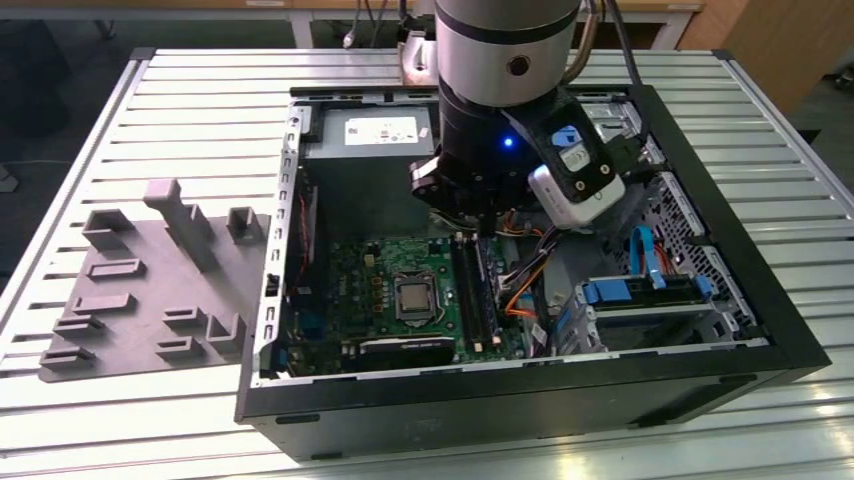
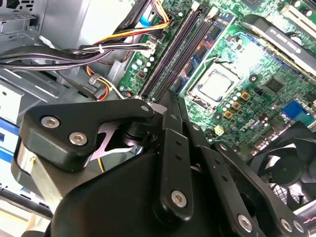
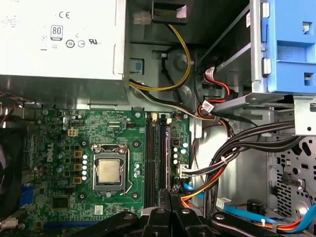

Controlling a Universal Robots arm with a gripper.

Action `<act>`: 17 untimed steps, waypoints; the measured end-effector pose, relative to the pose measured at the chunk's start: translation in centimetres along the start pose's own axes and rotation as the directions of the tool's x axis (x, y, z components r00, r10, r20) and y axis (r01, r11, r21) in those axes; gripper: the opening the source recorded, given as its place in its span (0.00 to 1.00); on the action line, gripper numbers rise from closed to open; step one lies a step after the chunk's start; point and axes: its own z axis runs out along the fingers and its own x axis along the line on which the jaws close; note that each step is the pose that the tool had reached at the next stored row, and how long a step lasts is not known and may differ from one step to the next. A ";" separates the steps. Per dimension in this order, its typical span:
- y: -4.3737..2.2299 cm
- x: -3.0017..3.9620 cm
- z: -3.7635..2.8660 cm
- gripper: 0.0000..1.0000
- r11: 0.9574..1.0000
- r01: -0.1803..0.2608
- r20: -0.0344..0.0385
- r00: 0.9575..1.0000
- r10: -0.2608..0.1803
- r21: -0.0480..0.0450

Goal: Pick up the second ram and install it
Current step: 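Insert the second ram into the second slot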

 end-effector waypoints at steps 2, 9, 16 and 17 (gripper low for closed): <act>0.00 0.00 0.00 0.11 1.000 0.000 0.000 1.000 0.000 0.000; 0.00 -0.10 0.05 0.11 1.000 -0.006 -0.076 0.997 0.006 0.000; -0.01 -0.13 0.08 0.11 1.000 -0.009 -0.115 0.993 0.009 0.000; -0.01 -0.13 0.08 0.11 1.000 -0.009 -0.115 0.993 0.009 0.000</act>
